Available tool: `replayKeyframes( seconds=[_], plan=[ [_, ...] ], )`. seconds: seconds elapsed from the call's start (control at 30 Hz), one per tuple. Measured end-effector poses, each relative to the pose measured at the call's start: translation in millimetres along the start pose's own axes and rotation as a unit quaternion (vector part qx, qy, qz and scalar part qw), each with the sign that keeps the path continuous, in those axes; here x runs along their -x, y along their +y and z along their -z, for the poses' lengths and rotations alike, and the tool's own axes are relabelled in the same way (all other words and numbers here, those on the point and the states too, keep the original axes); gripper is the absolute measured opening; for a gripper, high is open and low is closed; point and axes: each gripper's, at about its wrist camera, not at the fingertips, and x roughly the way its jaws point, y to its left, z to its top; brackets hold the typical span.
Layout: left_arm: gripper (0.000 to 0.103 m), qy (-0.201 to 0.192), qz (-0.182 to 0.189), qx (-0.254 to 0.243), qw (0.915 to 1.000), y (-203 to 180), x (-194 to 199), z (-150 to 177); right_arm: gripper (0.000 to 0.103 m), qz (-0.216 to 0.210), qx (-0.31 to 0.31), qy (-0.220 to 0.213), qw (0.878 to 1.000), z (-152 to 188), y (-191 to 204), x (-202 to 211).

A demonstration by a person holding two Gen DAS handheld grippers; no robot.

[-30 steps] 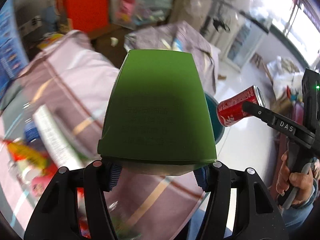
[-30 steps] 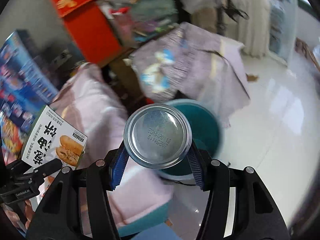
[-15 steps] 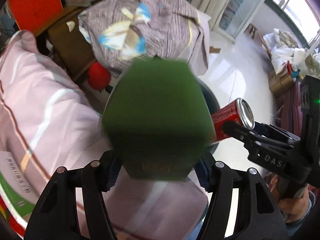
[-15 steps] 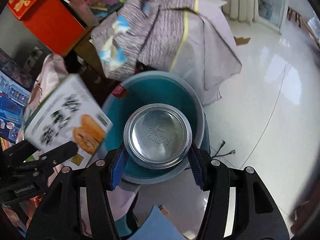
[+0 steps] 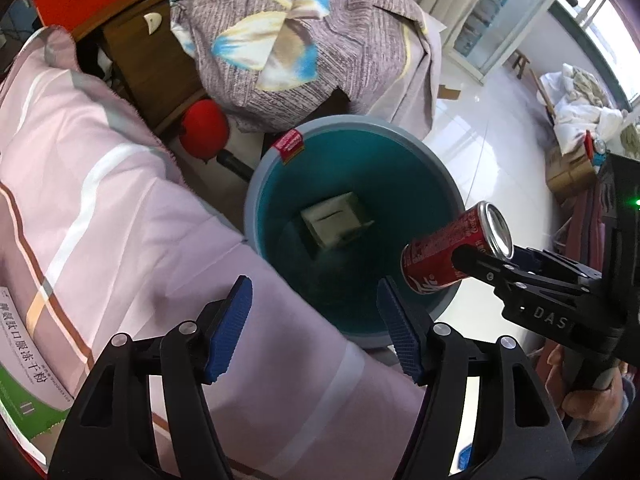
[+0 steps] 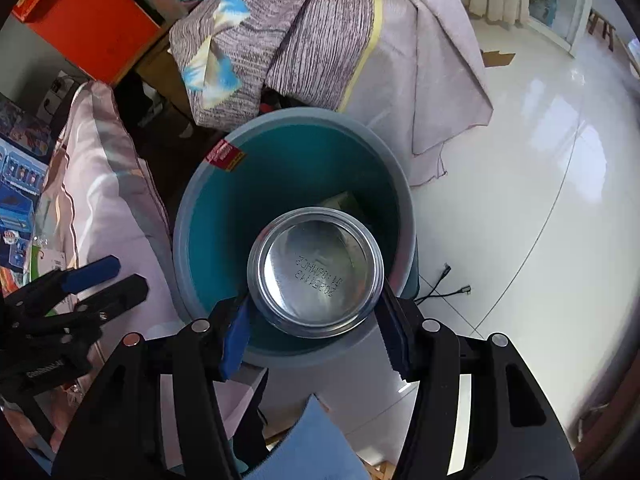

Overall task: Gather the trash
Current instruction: 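Open the right tool to drop the red can into the teal bin, then move both tools back over the table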

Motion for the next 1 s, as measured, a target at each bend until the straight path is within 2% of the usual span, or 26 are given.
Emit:
replayKeyframes(
  seconds=[0.27,0.33,0.43,0.7,0.8,1.0],
  plan=[
    [0.068,-0.008,0.009,0.023,0.9997,13.8,6.3,4.1,0.055,-0.002,0.009,0.031,0.999,1.2,5.8,-12.0],
    [0.074,-0.009,0.012,0.026,0.9996,15.0,8.5,5.0,0.064,-0.006,0.007,0.042,0.999,3.2,8.1,-16.2],
    [0.082,-0.021,0.007,0.026,0.9994,15.3,14.5,6.4,0.068,-0.004,0.005,0.04,0.999,4.4,10.2,-16.3],
    [0.083,-0.041,0.014,0.037,0.9984,22.0,36.6,18.6,0.076,0.012,-0.003,0.029,1.0,3.8,14.7,-5.6],
    [0.091,-0.055,0.012,0.041,0.9976,26.4,52.5,31.1,0.076,0.019,-0.003,0.028,0.999,5.9,20.3,-3.3],
    [0.091,-0.081,0.002,0.052,0.9954,39.5,83.5,59.8,0.078,0.01,0.004,0.022,1.0,19.4,44.0,10.1]
  ],
)
